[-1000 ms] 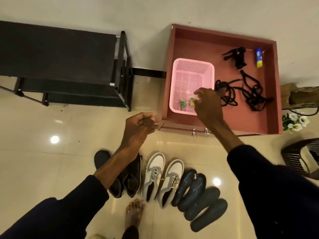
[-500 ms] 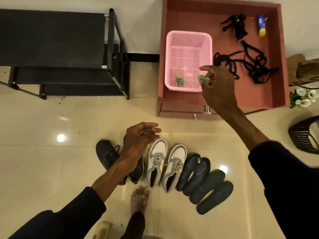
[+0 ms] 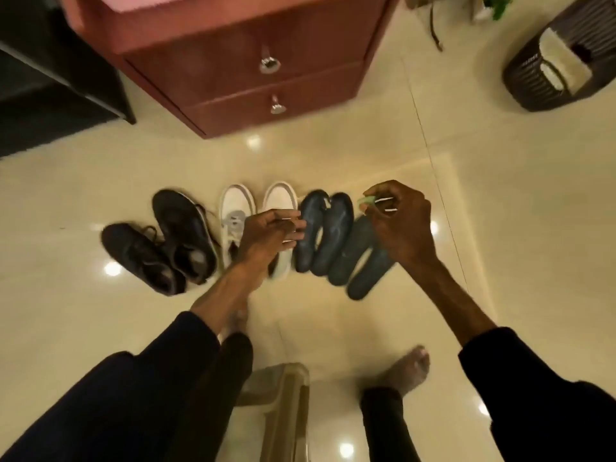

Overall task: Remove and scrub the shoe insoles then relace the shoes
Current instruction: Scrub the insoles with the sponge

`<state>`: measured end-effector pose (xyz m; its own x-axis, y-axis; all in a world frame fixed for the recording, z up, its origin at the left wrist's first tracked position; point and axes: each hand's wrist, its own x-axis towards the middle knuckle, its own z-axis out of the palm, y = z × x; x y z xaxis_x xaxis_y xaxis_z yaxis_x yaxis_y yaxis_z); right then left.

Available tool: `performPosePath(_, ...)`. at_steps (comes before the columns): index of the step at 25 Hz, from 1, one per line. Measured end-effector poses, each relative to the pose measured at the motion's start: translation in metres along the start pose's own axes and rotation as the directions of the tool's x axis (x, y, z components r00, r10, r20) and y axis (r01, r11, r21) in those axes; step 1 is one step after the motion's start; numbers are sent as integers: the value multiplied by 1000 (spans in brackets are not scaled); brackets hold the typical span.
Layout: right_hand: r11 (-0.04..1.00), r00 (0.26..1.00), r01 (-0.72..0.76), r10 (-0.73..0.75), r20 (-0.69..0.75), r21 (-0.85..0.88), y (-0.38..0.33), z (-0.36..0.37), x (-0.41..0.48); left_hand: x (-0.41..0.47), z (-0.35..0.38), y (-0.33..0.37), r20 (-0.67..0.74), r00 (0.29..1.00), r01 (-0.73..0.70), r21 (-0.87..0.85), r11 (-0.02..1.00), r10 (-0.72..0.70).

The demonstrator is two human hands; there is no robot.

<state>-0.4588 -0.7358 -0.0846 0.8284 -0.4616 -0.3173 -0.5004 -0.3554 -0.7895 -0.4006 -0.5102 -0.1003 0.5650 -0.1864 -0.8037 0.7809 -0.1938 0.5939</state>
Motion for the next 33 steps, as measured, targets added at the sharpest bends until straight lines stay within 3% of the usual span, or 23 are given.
performPosePath(6, 993, 994, -109, 107, -30, -43, 217, 6, -57, 83, 97, -176, 8, 999, 48, 254, 966, -51)
performPosePath(9, 989, 991, -135, 134, -26, -56, 268, 25, -75, 113, 124, -236, -64, 997, 72, 409, 910, -50)
performPosePath(13, 977, 980, -197, 194, -49, -77, 303, 52, -88, 131, 148, -284, -48, 999, 12, 638, 770, 24)
performPosePath(15, 968, 970, -235, 228, -78, -86, 314, 62, -88, 131, 156, -298, 30, 994, -91, 782, 616, 108)
performPosePath(18, 957, 958, -267, 250, -138, -118, 326, 72, -86, 137, 163, -322, 207, 946, -258, 947, 193, 251)
performPosePath(20, 954, 954, -268, 244, -173, -131, 328, 76, -85, 141, 165, -331, 220, 943, -256, 959, 123, 249)
performPosePath(23, 959, 953, -249, 217, -212, -137, 326, 70, -87, 139, 169, -326, 171, 960, -226, 939, 259, 220)
performPosePath(27, 968, 954, -214, 177, -243, -135, 312, 63, -91, 140, 168, -298, 139, 982, -188, 785, 590, 128)
performPosePath(33, 984, 956, -137, 101, -274, -116, 271, 59, -86, 124, 145, -243, 286, 957, -201, 549, 811, 44)
